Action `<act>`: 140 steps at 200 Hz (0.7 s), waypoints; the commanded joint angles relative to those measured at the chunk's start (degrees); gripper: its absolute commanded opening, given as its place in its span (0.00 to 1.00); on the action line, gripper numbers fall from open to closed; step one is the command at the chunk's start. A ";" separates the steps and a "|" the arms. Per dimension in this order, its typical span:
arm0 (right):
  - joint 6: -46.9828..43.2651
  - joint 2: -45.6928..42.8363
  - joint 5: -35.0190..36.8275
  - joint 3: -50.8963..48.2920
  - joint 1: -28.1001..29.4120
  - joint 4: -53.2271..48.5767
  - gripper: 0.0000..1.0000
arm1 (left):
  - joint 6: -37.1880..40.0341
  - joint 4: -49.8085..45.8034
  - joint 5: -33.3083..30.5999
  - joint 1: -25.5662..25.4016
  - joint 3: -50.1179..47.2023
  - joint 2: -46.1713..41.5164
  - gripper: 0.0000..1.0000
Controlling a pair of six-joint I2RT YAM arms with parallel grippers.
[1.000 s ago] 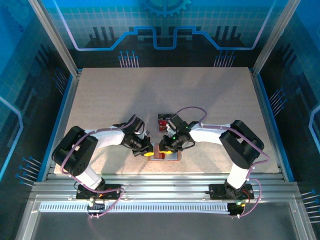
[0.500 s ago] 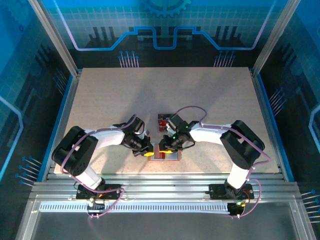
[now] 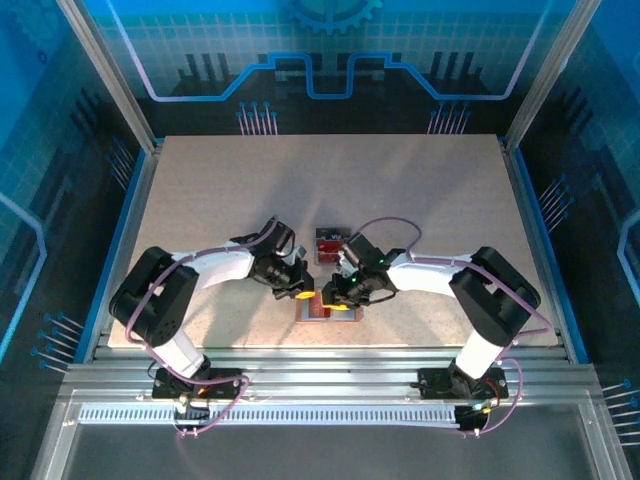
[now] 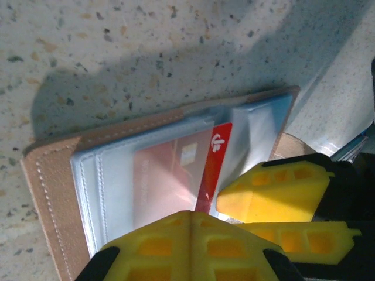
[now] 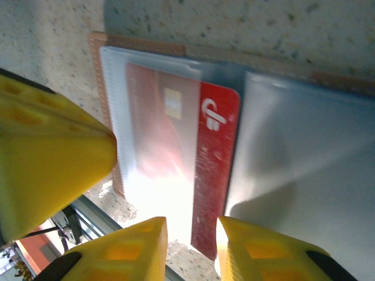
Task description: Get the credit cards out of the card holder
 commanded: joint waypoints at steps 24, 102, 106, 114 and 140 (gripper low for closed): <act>2.23 -1.81 0.78 -1.89 -0.70 2.42 0.28 | 3.92 -5.87 -1.10 0.29 1.84 1.77 0.05; 3.08 -1.90 1.31 -2.43 -1.05 3.72 0.28 | 5.09 -7.51 -2.99 0.29 1.54 1.97 0.05; 3.09 -1.93 1.35 -2.46 -1.10 3.85 0.28 | 5.09 -7.50 -3.04 0.31 1.50 2.03 0.05; 3.06 -1.81 1.31 -2.64 -1.13 4.06 0.28 | 5.09 -7.53 -3.07 0.33 1.41 2.15 0.04; 3.11 -1.65 1.17 -2.77 -1.61 4.52 0.28 | 4.87 -7.18 -2.84 0.33 1.18 1.90 0.05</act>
